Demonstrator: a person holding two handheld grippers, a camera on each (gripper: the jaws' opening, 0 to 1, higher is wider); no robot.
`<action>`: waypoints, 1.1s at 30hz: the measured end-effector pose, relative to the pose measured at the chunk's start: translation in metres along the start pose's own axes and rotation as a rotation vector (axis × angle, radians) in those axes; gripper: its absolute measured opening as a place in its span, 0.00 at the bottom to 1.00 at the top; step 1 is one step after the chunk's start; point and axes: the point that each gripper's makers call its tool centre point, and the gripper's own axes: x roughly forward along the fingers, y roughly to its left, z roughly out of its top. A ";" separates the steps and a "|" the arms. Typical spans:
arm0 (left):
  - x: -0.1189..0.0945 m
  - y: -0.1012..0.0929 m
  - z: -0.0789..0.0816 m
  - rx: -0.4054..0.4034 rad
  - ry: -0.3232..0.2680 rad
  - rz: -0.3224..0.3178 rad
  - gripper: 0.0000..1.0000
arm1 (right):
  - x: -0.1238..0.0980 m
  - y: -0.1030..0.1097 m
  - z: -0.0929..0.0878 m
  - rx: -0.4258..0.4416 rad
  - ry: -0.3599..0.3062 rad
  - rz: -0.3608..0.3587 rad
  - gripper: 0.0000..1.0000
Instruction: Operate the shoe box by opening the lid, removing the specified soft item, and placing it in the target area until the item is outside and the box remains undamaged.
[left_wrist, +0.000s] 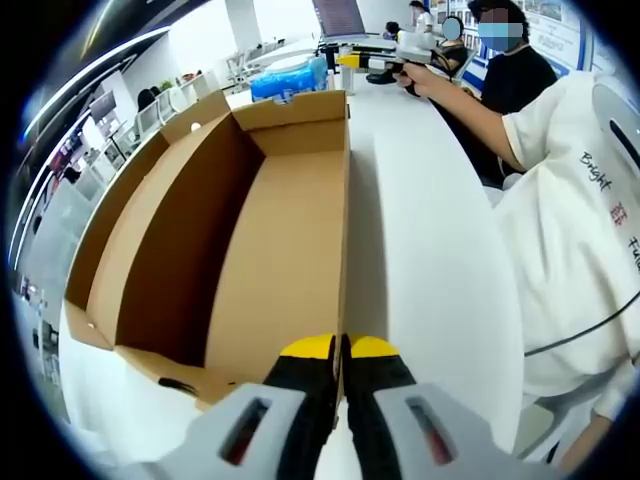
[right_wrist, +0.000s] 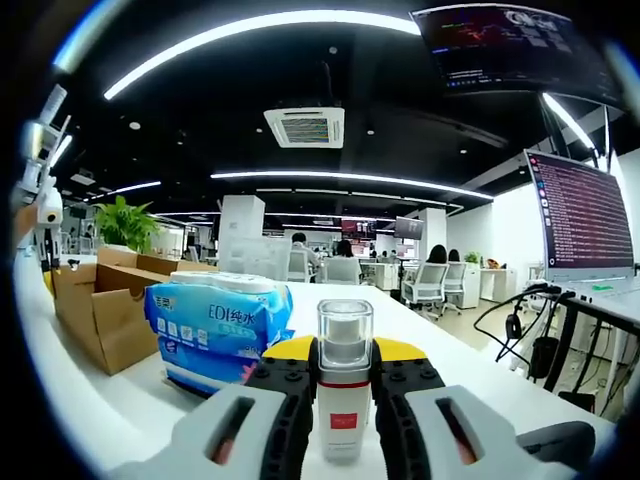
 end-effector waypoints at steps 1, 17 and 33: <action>0.000 0.000 0.000 0.000 0.000 0.000 0.02 | 0.000 0.000 0.000 0.000 0.002 0.001 0.20; 0.000 0.001 0.000 0.000 0.005 0.001 0.02 | 0.000 0.001 -0.003 0.036 0.029 0.038 0.31; 0.001 0.000 -0.001 0.005 0.006 -0.003 0.02 | -0.022 -0.007 0.014 0.130 0.024 0.108 0.66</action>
